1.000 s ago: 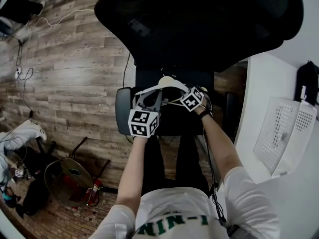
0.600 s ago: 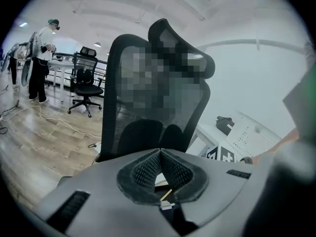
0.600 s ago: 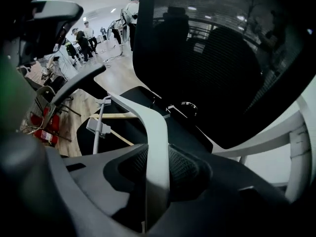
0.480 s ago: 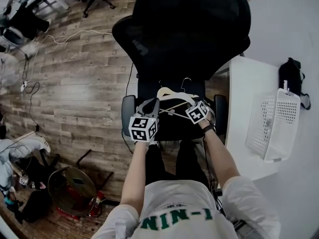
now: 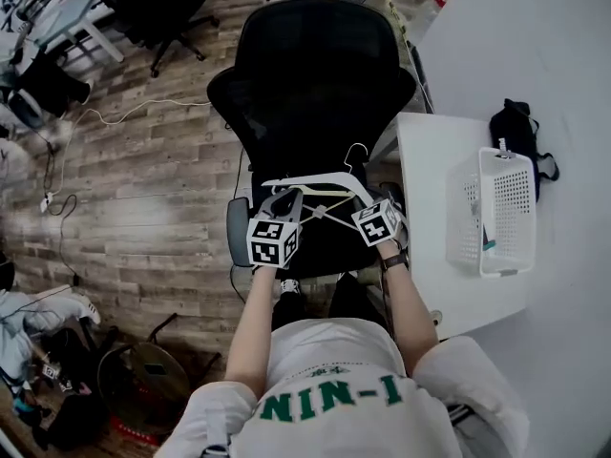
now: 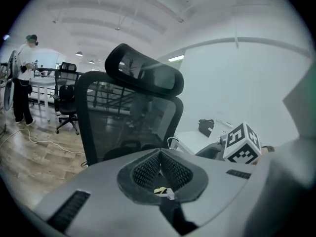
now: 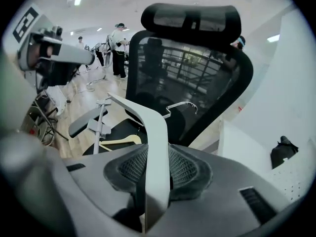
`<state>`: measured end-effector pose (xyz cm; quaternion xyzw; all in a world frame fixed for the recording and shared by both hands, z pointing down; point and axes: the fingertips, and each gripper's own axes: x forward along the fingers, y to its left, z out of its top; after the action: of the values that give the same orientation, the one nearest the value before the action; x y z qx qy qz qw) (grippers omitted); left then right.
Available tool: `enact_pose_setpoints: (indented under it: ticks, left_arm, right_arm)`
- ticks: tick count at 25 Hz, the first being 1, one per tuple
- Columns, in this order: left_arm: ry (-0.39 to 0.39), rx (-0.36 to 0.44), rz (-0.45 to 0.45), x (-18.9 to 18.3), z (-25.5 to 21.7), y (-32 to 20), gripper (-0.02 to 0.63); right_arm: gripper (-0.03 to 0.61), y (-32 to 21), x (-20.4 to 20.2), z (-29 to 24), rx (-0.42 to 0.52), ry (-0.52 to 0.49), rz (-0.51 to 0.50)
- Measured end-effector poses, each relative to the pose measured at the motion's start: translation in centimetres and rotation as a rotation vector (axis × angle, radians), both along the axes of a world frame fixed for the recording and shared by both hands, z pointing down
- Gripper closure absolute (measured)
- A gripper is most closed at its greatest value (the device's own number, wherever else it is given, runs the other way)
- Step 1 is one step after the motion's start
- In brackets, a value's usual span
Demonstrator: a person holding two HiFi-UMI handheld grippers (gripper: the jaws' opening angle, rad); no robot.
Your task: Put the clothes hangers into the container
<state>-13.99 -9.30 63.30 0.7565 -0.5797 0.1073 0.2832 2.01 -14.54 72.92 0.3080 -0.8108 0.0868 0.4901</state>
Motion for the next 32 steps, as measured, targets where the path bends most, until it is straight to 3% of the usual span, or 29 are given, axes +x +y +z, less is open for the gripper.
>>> enact_pose_setpoints:
  ticks: [7,14,18,32]
  left_arm:
    - [0.011,0.114,0.044,2.9,-9.0,-0.2,0.600]
    - [0.006,0.207,0.149,6.7,-14.2,-2.7,0.600]
    - [0.016,0.250,0.220,10.0,-16.7,-4.1,0.600]
    - [0.027,0.346,0.479,24.1,-21.6,-6.9,0.600]
  right_arm:
    - [0.439,0.8,3.6,-10.4,0.110,-0.010,0.053]
    - [0.439,0.0,6.9,-16.3,0.192,-0.069,0.080]
    - [0.439,-0.6,9.7,-19.1,0.245,-0.049,0.111]
    - [0.437,-2.3,25.2,-28.2,0.424,0.002,0.335]
